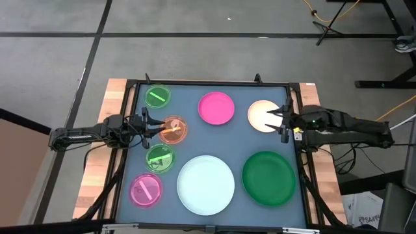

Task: Stack plastic plates
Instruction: Stack the green plate on the large light blue plate

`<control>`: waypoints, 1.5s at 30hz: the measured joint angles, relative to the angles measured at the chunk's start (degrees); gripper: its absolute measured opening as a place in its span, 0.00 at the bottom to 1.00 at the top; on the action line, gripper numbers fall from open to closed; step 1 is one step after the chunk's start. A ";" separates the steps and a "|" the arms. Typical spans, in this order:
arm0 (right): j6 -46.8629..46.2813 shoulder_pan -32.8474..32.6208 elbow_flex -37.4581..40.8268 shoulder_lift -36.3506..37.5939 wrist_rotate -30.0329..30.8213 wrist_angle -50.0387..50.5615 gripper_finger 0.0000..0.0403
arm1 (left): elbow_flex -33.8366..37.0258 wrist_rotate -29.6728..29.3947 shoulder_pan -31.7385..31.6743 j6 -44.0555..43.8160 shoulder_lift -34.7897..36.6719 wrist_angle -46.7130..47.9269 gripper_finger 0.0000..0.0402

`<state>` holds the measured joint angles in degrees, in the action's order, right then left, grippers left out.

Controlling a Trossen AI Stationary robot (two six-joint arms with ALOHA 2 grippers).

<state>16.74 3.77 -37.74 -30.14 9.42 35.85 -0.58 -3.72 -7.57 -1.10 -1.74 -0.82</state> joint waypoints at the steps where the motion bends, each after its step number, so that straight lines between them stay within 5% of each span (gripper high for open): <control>1: 0.25 0.00 -0.94 -1.24 -1.57 1.05 0.61 | 0.00 -0.01 0.00 0.00 -0.02 0.00 0.28; 8: 3.84 0.00 -2.56 -9.20 -14.67 2.11 0.61 | 0.01 -0.01 0.00 0.00 -0.01 0.00 0.28; 19: 8.08 0.00 -2.60 -25.49 -23.51 2.73 0.61 | 0.00 0.01 0.00 0.00 -0.02 0.00 0.28; 31: 13.75 -0.02 -2.60 -41.03 -26.21 3.26 0.61 | 0.00 -0.01 0.00 0.00 0.00 0.00 0.28; 45: 13.87 -0.04 -2.60 -49.45 -29.01 3.29 0.61 | 0.00 -0.01 -0.02 0.00 -0.02 0.00 0.28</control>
<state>30.61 3.73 -40.34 -79.59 -19.59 39.13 -0.58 -3.73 -7.59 -1.10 -1.76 -0.82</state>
